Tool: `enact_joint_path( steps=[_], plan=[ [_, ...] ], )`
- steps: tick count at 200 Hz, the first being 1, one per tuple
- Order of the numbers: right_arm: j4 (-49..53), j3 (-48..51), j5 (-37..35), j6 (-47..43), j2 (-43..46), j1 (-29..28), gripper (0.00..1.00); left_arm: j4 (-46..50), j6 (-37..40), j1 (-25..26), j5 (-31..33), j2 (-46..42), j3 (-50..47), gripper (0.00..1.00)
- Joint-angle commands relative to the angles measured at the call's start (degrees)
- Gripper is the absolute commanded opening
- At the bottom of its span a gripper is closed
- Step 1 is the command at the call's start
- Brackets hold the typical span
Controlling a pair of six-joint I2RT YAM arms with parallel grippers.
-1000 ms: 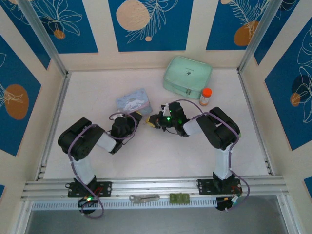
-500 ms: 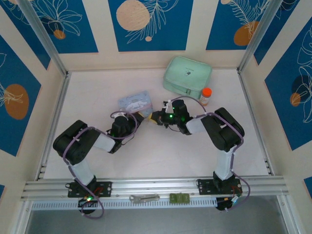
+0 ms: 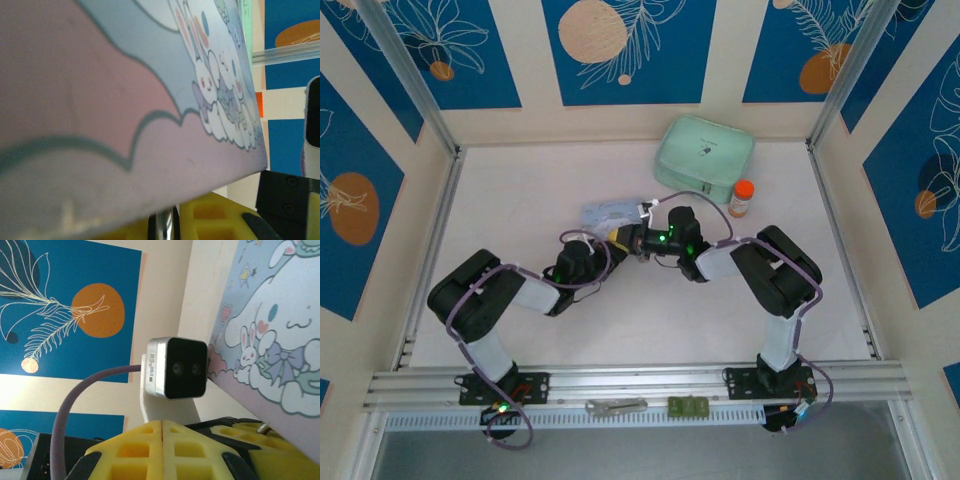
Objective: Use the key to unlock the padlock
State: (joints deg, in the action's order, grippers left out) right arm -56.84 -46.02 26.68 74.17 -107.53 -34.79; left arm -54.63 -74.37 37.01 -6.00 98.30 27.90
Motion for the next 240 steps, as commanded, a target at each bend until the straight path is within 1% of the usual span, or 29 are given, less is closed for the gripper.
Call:
enact_joint_path(
  steps=[1, 29, 46, 75, 95, 118, 151, 173, 188, 198, 219, 240],
  plan=[
    [-0.5, 1.9, 0.6, -1.2, 1.7, 1.3, 0.00, 1.2, 2.4, 0.7, -1.6, -2.6, -0.6, 0.00],
    [6.5, 2.6, 1.0, -6.2, 6.3, 2.6, 0.00, 5.1, 5.4, 0.2, 2.4, -5.1, -1.4, 0.00],
    [14.8, 2.2, 0.5, -11.5, 9.5, 2.9, 0.00, 7.3, 7.4, 0.1, 5.3, -6.7, -1.3, 0.00],
    [29.2, 1.5, -3.2, -20.3, 15.3, 2.9, 0.00, 8.7, 10.1, -0.4, 9.5, -7.0, -0.3, 0.00],
    [38.3, 0.7, -6.1, -25.8, 18.7, 2.9, 0.00, 7.0, 10.1, -0.9, 11.8, -5.6, 0.2, 0.00],
    [46.8, -0.4, -9.0, -30.3, 20.9, 2.9, 0.03, 3.4, 9.1, -1.2, 14.5, -3.1, 0.5, 0.00],
    [52.3, -0.7, -11.7, -33.0, 21.7, 3.1, 0.07, -0.2, 8.8, -1.3, 17.9, 0.5, 2.0, 0.00],
    [58.8, -2.7, -15.4, -36.0, 21.3, 3.2, 0.11, -1.4, 9.4, -1.3, 20.7, 2.7, 3.4, 0.00],
    [64.5, -4.6, -18.4, -39.0, 20.4, 3.1, 0.15, -3.2, 10.3, -1.2, 24.0, 3.4, 3.4, 0.00],
    [67.9, -6.0, -20.0, -40.8, 19.8, 3.1, 0.18, -4.0, 10.6, -1.3, 27.5, 3.5, 3.0, 0.00],
    [72.4, -7.8, -22.8, -44.0, 18.5, 2.8, 0.25, -6.0, 11.8, -1.6, 33.5, 2.4, 1.5, 0.00],
    [74.9, -9.7, -24.7, -46.5, 16.2, 1.9, 0.31, -5.6, 12.7, -1.8, 36.4, 0.6, 0.4, 0.00]
  ],
)
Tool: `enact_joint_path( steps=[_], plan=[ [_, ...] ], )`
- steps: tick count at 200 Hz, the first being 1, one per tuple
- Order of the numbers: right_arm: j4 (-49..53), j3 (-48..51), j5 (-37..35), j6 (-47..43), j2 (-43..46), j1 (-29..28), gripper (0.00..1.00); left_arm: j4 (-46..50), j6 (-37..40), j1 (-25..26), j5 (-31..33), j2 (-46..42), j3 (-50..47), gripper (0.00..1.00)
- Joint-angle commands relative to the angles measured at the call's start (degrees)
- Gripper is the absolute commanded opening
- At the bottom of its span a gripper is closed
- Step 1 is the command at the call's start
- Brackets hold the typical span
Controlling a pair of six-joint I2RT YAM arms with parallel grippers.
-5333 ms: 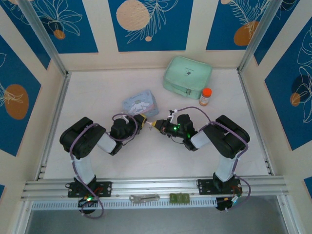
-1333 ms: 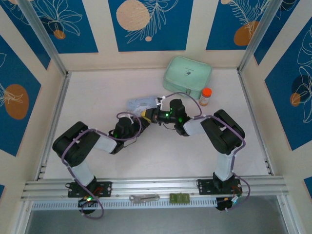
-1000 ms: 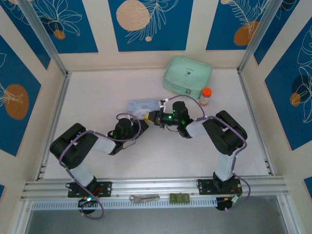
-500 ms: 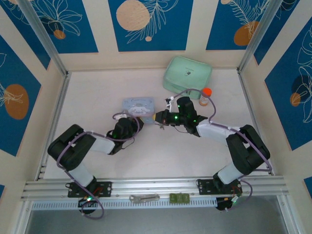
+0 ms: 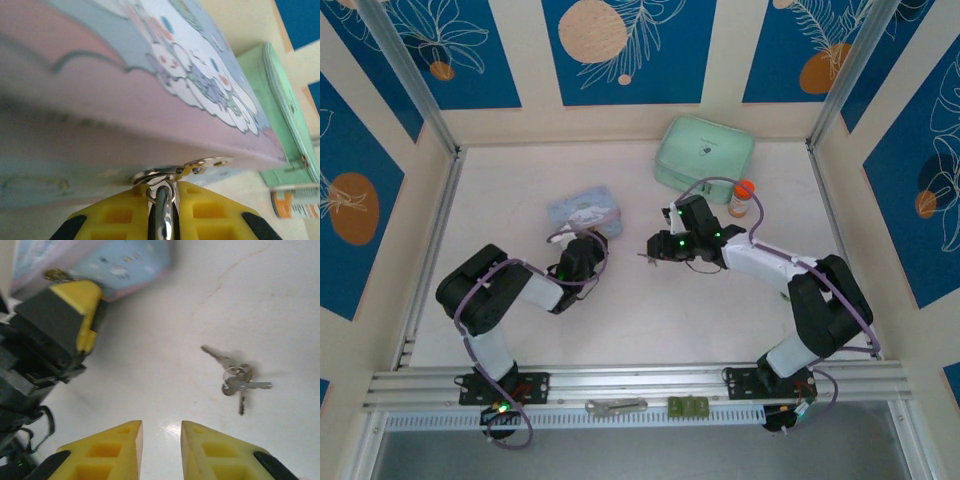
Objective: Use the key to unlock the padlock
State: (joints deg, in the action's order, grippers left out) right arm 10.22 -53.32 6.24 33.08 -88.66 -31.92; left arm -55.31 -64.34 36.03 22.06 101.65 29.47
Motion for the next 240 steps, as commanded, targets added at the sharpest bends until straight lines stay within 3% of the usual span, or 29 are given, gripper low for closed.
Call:
enact_joint_path(
  steps=[1, 79, 119, 151, 182, 209, 240],
  plan=[
    [8.0, -2.5, -4.4, -5.5, -2.8, -1.0, 0.32, -4.9, 2.6, -0.8, 8.3, -2.7, -1.2, 0.00],
    [15.8, -15.9, -13.6, -15.6, -17.4, -3.4, 0.39, -9.4, -2.4, -0.9, -5.9, 5.7, 1.4, 0.00],
    [16.6, -19.8, -13.6, -19.8, -22.0, -3.4, 0.39, -8.5, -2.5, -0.7, -6.4, 5.7, -0.2, 0.00],
    [16.7, -20.7, -12.9, -20.5, -23.6, -3.5, 0.38, -6.1, -0.3, -0.7, -5.8, 3.1, -1.3, 0.12],
    [17.4, -20.9, -12.8, -20.4, -24.6, -3.9, 0.31, -6.1, 0.1, -0.8, -6.5, 1.6, -2.2, 0.31],
    [17.0, -20.0, -12.5, -19.9, -24.6, -4.3, 0.21, -5.9, -0.4, -0.8, -7.1, -1.0, -3.9, 0.37],
    [15.7, -19.1, -12.3, -19.7, -24.0, -4.5, 0.01, -1.8, -0.6, -0.8, -8.0, -6.8, -6.4, 0.40]
  ],
)
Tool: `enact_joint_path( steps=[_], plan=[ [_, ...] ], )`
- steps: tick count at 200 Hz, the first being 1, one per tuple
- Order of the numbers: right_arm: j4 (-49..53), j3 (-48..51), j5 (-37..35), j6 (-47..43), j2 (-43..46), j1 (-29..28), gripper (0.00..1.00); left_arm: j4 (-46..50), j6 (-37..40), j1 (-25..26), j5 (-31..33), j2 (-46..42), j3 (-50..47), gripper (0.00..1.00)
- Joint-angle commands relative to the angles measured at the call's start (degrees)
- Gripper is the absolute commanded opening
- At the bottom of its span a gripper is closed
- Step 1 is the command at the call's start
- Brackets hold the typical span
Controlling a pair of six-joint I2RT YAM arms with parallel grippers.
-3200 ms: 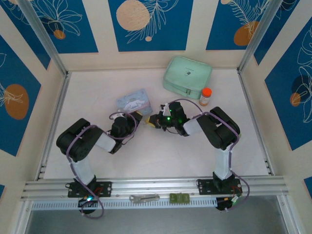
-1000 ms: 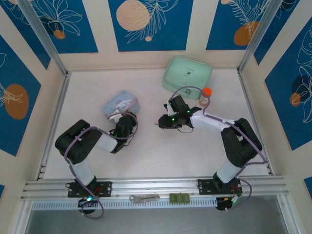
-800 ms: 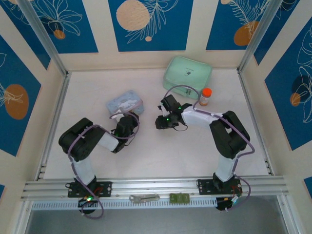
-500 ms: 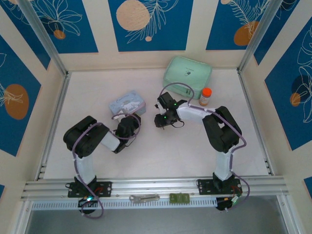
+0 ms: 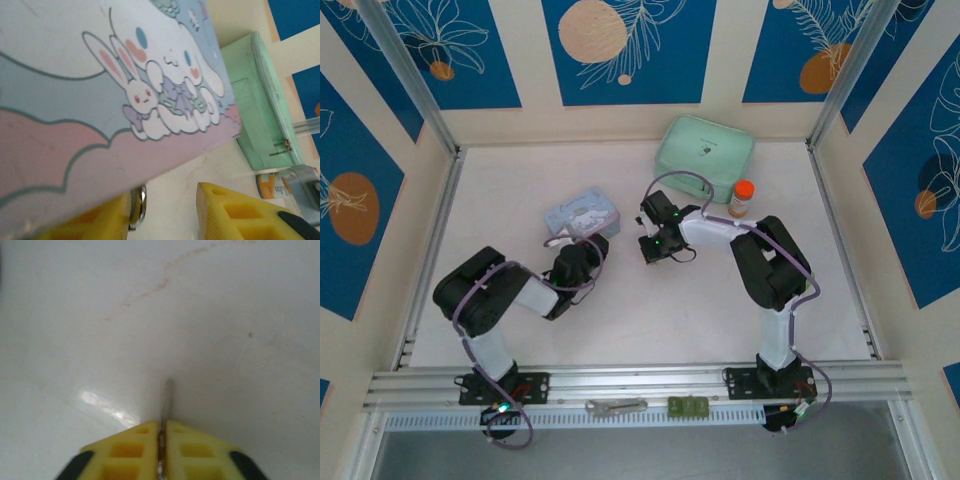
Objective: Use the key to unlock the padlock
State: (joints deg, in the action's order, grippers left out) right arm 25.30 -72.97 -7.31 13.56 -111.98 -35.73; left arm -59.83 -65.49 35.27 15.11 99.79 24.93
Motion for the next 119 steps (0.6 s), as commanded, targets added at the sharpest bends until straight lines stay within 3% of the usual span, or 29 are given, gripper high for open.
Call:
enact_joint_path(
  steps=[1, 30, 66, 86, 119],
  plan=[
    [0.6, 0.6, 1.2, -0.2, -0.7, -0.7, 0.01, 3.0, 0.5, 0.0, -1.1, -5.2, -1.9, 0.40],
    [-2.0, 2.9, 2.0, -0.6, 2.2, -0.6, 0.00, 14.2, 1.3, 0.0, -3.6, -14.1, -1.8, 0.43],
    [-10.5, 9.8, 9.3, -1.8, 9.4, 0.3, 0.00, 29.5, 1.9, 0.2, -8.8, -22.6, 2.5, 0.49],
    [-15.3, 13.6, 12.7, -3.0, 13.2, 0.2, 0.00, 31.4, -1.3, 0.2, -11.8, -22.6, 4.0, 0.49],
    [-22.5, 18.9, 14.4, -4.7, 18.5, -1.4, 0.00, 26.4, -6.9, 1.5, -14.9, -18.4, 5.8, 0.49]
  ],
)
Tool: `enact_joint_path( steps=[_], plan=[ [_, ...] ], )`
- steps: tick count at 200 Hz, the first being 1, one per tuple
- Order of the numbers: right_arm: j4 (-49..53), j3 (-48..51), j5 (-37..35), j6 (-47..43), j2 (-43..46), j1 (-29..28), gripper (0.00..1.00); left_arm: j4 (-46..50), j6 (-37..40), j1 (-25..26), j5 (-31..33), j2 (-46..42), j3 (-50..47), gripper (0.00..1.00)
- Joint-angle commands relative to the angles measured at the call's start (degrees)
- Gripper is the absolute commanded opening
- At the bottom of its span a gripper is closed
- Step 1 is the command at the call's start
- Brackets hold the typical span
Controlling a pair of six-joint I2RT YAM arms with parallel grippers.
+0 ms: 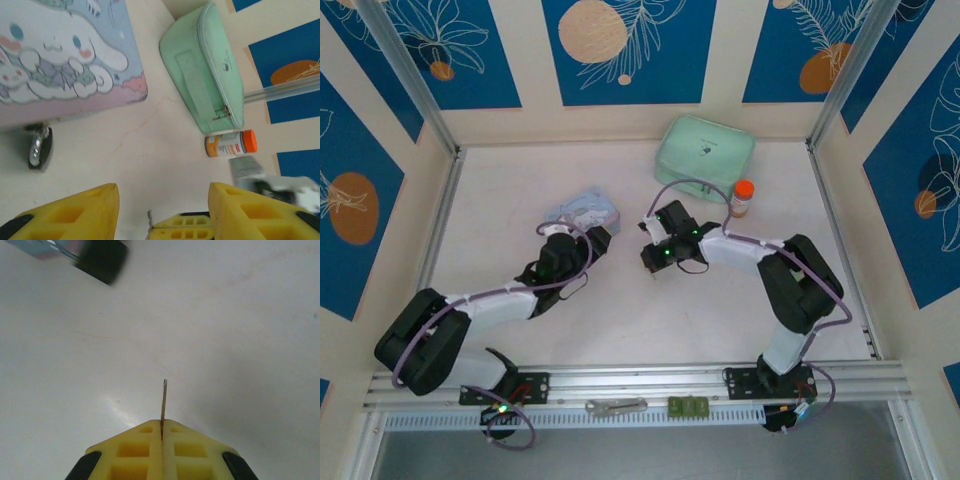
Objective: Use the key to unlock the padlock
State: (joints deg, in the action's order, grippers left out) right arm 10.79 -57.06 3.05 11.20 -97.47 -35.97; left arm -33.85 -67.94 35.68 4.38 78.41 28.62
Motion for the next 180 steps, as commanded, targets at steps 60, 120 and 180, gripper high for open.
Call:
enact_joint_path(
  steps=[60, 120, 180],
  plan=[
    [-15.5, 7.1, -1.8, -3.0, 8.4, -5.2, 0.00, -7.5, -11.5, 3.6, -6.1, 11.7, 5.5, 0.44],
    [-16.3, 6.2, -6.5, -3.9, 7.5, -7.2, 0.00, -11.5, -13.7, 4.2, -6.2, 14.4, 5.2, 0.33],
    [-14.1, 4.0, -18.8, -9.8, 5.9, -11.4, 0.00, -8.9, -12.3, 4.2, -5.9, 13.1, 5.5, 0.27]
  ],
)
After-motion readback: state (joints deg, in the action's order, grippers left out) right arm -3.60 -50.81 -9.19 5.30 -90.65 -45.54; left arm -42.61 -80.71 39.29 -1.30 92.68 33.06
